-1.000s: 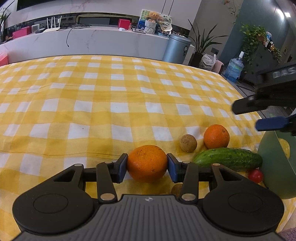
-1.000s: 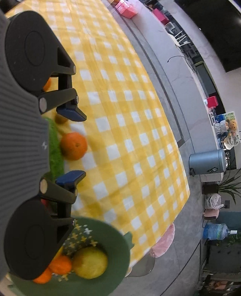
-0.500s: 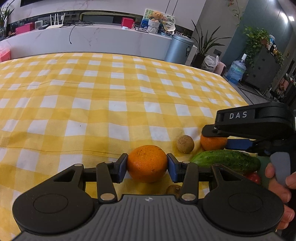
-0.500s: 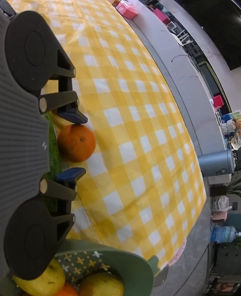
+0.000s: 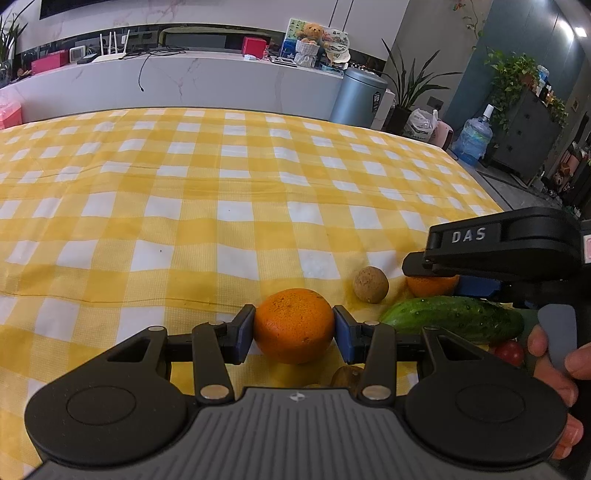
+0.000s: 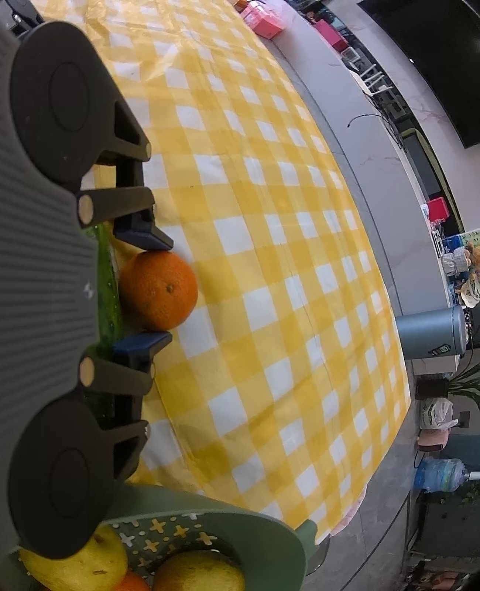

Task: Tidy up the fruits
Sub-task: 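Grasp a mandarin with the right tool while the left tool holds the orange, then carry both held fruits over the colander and open both tools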

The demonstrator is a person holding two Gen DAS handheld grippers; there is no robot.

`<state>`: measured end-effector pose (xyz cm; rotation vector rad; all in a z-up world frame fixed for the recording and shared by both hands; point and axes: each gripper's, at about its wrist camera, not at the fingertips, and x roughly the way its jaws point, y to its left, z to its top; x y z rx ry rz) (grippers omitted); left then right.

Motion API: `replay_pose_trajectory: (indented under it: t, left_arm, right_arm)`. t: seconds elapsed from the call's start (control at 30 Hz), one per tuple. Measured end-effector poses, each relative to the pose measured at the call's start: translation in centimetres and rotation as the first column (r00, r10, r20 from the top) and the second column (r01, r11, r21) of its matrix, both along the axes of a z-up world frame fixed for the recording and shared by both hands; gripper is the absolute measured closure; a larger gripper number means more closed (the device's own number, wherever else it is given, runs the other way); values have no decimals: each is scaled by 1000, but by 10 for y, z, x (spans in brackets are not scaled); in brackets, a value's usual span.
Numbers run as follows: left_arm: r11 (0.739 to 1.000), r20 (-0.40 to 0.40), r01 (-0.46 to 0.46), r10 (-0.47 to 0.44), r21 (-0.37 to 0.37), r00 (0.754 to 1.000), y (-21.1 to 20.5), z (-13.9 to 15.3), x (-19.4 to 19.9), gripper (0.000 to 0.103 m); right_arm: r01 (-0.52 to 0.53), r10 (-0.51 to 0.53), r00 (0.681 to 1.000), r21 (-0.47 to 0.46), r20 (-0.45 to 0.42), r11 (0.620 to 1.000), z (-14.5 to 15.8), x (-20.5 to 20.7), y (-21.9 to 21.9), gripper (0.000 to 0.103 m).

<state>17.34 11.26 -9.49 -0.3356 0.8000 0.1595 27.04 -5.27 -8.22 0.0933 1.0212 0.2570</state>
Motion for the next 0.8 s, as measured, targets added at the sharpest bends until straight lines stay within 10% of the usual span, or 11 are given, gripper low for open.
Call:
replay_pose_trajectory:
  t: [0.57, 0.8]
  left_arm:
    - [1000, 55, 5, -5, -5, 998, -10, 14, -10, 52]
    - [980, 139, 141, -121, -141, 983, -38, 31, -20, 52]
  right_arm:
    - [126, -183, 962, 267, 201, 955, 87, -53, -89, 59]
    - [282, -342, 921, 288, 186, 915, 91, -55, -146, 59]
